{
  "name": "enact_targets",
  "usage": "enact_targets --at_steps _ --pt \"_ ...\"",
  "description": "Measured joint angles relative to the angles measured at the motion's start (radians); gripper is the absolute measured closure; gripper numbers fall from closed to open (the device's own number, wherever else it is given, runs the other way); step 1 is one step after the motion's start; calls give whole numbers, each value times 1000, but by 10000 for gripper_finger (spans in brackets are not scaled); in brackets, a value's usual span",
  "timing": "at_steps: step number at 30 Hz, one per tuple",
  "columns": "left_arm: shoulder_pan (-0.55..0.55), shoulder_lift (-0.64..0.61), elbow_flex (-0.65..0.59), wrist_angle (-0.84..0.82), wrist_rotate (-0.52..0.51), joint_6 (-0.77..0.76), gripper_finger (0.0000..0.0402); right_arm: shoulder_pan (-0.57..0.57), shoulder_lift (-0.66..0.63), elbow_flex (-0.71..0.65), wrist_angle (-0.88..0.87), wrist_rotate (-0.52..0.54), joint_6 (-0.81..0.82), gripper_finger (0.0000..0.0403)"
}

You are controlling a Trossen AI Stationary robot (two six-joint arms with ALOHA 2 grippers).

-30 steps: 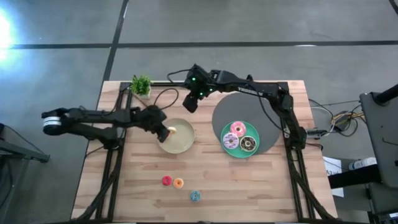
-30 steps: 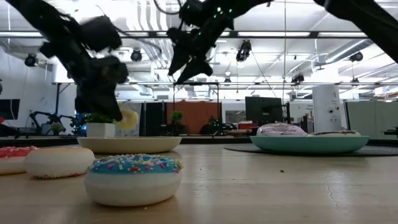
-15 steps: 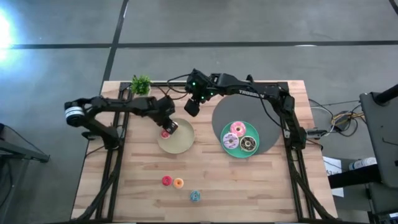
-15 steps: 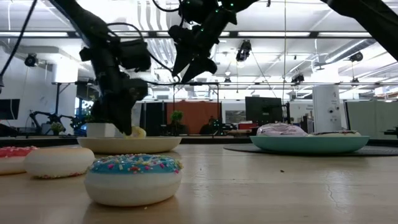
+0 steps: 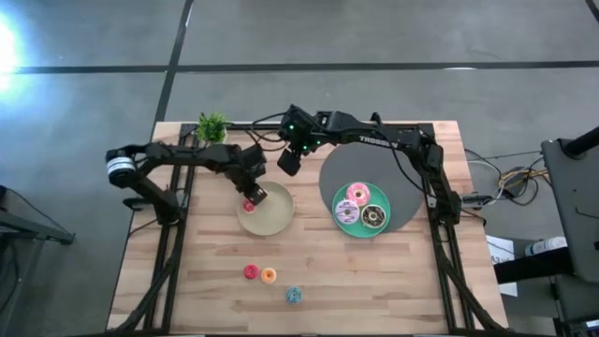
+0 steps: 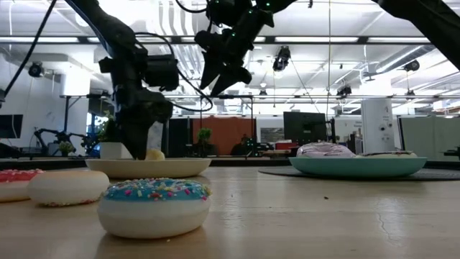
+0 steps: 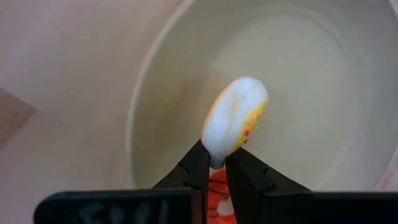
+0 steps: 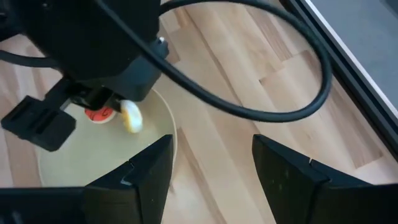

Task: Pick & Place donuts
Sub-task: Put the small yellow donut on the brown plate

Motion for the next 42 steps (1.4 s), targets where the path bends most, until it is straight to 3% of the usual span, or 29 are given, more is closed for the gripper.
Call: enact_targets --at_steps 5,11,23,30,38,42 --pt "0 -89 -1 4 3 -8 378 0 0 0 -6 0 0 193" --pt "8 -107 -18 3 147 -39 378 0 0 0 -11 4 1 193" --pt "8 5 -30 47 86 -37 378 0 0 0 -22 4 20 193" --pt "8 -1 -29 49 22 -27 375 0 0 0 -21 4 16 193" --pt "7 -17 -5 63 -10 -20 302 0 0 0 -21 4 10 193" --pt "7 -17 6 36 -78 -19 273 0 0 0 -21 4 8 193"
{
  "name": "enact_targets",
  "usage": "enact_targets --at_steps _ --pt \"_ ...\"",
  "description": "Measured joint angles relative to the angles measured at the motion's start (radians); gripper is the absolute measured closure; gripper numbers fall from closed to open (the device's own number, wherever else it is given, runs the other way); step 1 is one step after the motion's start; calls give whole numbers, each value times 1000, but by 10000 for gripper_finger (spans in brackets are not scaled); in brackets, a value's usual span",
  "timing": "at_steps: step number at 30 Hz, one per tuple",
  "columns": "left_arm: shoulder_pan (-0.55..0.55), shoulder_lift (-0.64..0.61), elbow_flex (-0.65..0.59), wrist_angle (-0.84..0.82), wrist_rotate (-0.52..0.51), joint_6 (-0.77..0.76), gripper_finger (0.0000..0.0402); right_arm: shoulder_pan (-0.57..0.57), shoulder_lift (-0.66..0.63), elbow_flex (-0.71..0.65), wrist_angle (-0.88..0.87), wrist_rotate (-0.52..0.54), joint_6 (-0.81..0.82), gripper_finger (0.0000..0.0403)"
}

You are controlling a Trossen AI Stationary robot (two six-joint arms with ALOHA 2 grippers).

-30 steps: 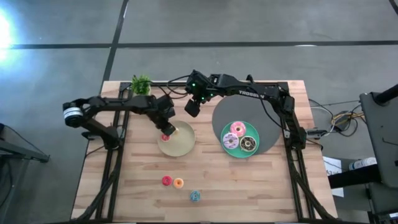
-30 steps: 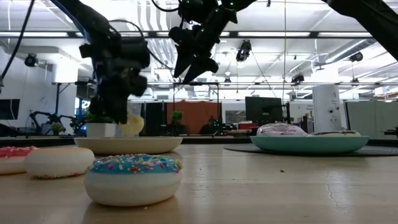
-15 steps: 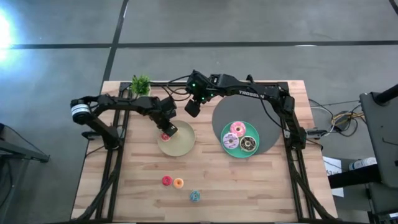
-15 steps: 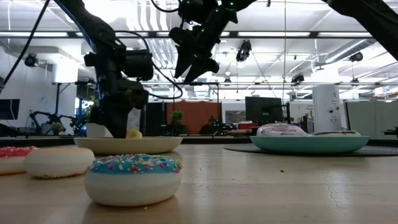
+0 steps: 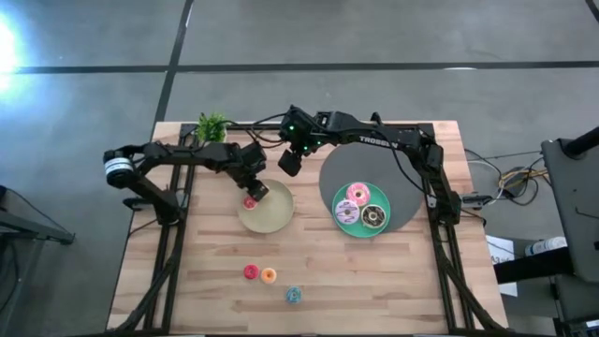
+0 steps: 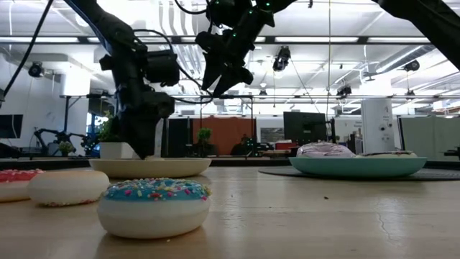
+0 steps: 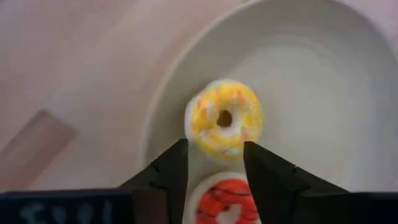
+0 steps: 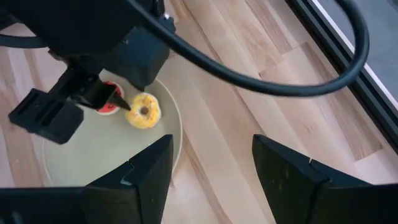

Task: Pick & Place donuts
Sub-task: Put the small yellow donut on the brown plate, then put the small blue donut on the brown plate

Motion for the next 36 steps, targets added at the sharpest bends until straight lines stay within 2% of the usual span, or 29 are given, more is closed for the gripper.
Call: enact_targets --at_steps 5,9,14,18,22,25,31,36 --pt "0 -6 18 -91 -59 21 266 0 0 -5 -1 0 -14 193" --pt "-7 -52 39 -149 -62 50 266 0 -1 -11 -1 -13 -39 193" --pt "-74 -232 43 -145 -65 70 266 19 -3 -19 -9 -32 -122 193" --pt "-193 -410 16 -138 -118 10 266 61 -31 -69 -9 -35 -161 196" --pt "-364 -544 -24 -93 -258 -160 266 116 -110 -187 39 -35 -168 206" --pt "-499 -589 -48 -55 -362 -269 266 165 -211 -311 101 -36 -137 213" --pt "-709 -571 -67 -34 -558 -441 266 288 -406 -577 213 -121 -96 218" --pt "-801 -520 -67 -19 -583 -613 266 415 -451 -754 326 -128 -119 210"
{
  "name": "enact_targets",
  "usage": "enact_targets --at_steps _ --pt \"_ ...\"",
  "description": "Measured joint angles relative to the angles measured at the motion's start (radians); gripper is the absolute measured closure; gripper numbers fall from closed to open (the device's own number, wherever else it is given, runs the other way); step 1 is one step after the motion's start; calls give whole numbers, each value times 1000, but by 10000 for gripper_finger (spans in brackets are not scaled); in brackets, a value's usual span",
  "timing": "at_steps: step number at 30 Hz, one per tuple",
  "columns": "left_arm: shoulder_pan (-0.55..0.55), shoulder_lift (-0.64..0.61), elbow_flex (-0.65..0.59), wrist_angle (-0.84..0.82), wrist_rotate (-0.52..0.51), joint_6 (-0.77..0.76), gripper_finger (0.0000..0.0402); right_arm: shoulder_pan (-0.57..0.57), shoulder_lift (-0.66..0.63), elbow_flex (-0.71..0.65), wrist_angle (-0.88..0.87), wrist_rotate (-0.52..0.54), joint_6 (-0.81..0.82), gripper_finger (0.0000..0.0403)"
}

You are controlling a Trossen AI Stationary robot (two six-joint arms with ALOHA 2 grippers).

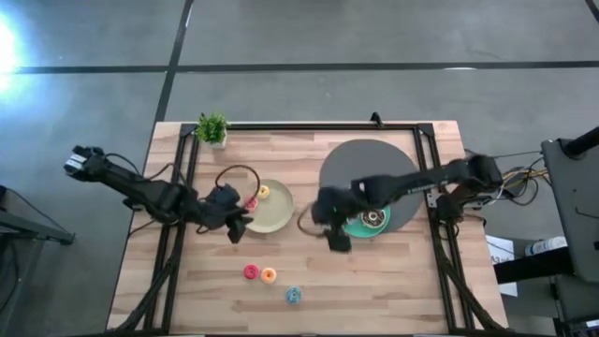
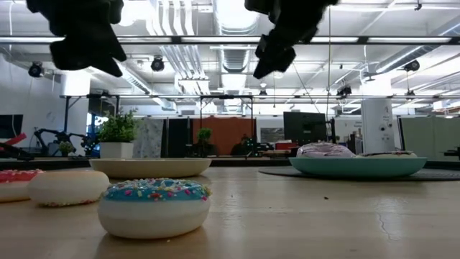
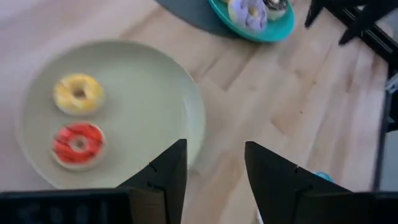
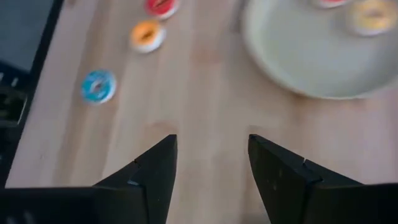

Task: Pick & Place donuts
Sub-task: Put the small blue donut on the brown plate

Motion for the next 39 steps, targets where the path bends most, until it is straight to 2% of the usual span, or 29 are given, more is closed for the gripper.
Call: enact_targets --at_steps 6,12,19,23,30,39 --pt "-89 53 0 3 -1 -81 266 115 88 -39 154 -16 138 204" --pt "-138 83 0 2 -2 -96 266 149 213 31 208 -11 236 204" --pt "-169 77 -3 3 -3 -24 266 206 406 176 202 -1 398 204" --pt "-185 74 -18 0 -6 5 266 242 488 272 159 46 490 205" --pt "-217 73 -41 3 -6 28 266 281 577 416 33 110 570 212" --pt "-249 72 -47 3 -6 65 266 312 662 516 -25 141 629 212"
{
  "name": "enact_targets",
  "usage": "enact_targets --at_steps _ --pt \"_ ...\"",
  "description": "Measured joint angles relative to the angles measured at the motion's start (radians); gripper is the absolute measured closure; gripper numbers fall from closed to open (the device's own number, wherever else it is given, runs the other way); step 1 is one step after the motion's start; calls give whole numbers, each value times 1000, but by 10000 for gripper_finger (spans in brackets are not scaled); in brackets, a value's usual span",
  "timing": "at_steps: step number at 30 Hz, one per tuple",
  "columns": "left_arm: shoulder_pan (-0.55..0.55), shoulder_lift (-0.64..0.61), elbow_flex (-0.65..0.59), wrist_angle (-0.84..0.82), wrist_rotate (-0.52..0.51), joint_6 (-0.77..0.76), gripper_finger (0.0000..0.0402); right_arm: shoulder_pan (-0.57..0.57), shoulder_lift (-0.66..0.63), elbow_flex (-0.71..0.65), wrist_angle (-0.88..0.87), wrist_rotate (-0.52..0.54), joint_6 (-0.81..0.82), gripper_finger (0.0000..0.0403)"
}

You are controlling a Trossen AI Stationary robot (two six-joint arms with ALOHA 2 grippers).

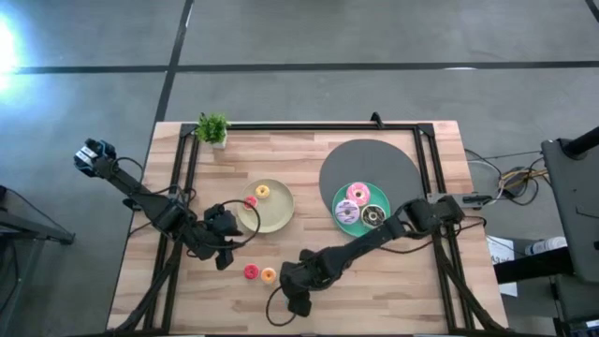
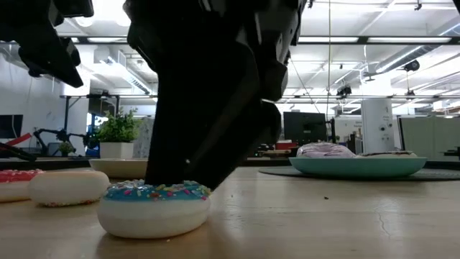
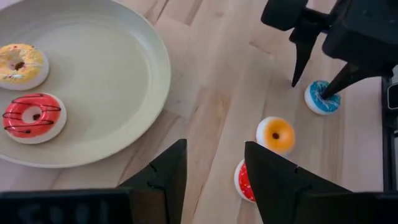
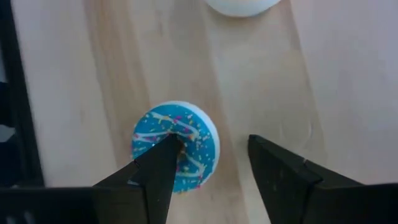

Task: Pick & Place donuts
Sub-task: Put the small blue donut on the brown plate

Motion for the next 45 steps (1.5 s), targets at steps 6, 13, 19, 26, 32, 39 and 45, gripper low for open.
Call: enact_targets --at_steps 6,13,19,26,32,39,45 --pt "-5 0 0 -1 1 6 266 7 34 71 -102 76 6 230" --pt "-6 0 0 -23 1 6 266 7 62 131 -149 88 -54 291" --pt "-6 -2 0 -30 0 6 266 6 61 130 -142 60 -55 360" --pt "-14 -33 0 -34 -3 -10 266 -3 47 206 -229 124 -57 392" --pt "-60 -137 0 -69 -62 -74 266 -104 0 328 -426 327 -129 394" --pt "-98 -245 0 -114 -200 -145 266 -325 0 371 -394 320 -325 394" --pt "-100 -293 0 -109 -303 -153 266 -472 1 295 -283 187 -423 394"
